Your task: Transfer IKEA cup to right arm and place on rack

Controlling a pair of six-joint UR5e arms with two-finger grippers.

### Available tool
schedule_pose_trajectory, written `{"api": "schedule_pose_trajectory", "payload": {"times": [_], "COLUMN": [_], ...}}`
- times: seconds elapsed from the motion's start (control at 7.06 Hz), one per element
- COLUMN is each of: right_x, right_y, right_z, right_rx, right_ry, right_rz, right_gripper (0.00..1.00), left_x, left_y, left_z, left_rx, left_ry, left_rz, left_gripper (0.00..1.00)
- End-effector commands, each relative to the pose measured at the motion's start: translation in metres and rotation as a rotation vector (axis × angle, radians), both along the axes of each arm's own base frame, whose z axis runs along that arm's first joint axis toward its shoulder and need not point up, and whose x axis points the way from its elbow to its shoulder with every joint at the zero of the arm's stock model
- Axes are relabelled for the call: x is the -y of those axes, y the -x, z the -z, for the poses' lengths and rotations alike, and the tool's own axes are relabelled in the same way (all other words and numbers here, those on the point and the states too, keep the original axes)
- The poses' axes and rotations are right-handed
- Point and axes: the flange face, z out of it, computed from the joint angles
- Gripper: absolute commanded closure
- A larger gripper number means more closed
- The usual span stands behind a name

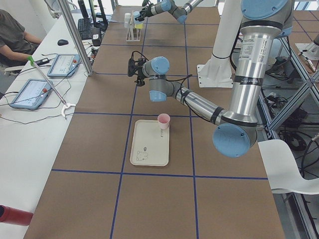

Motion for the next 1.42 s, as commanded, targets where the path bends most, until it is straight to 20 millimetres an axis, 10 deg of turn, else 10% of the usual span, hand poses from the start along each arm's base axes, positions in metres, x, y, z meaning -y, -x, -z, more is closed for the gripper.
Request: {"api": "schedule_pose_trajectory", "payload": {"times": [0.0,1.27], "right_x": [0.001,0.003], "right_y": [0.004,0.015], "right_z": [-0.006,-0.031], "right_rx": [0.0,-0.023], "right_ry": [0.016,0.06], "right_rz": [0.018,0.045], "right_gripper": [1.0,1.0], "left_x": [0.0,0.0], "left_y": [0.0,-0.001], "left_z": [0.0,-0.001], "left_rx": [0.0,0.001], "left_ry": [0.0,0.003], "left_rz": [0.0,0.0], "left_gripper": [0.01,0.01]}}
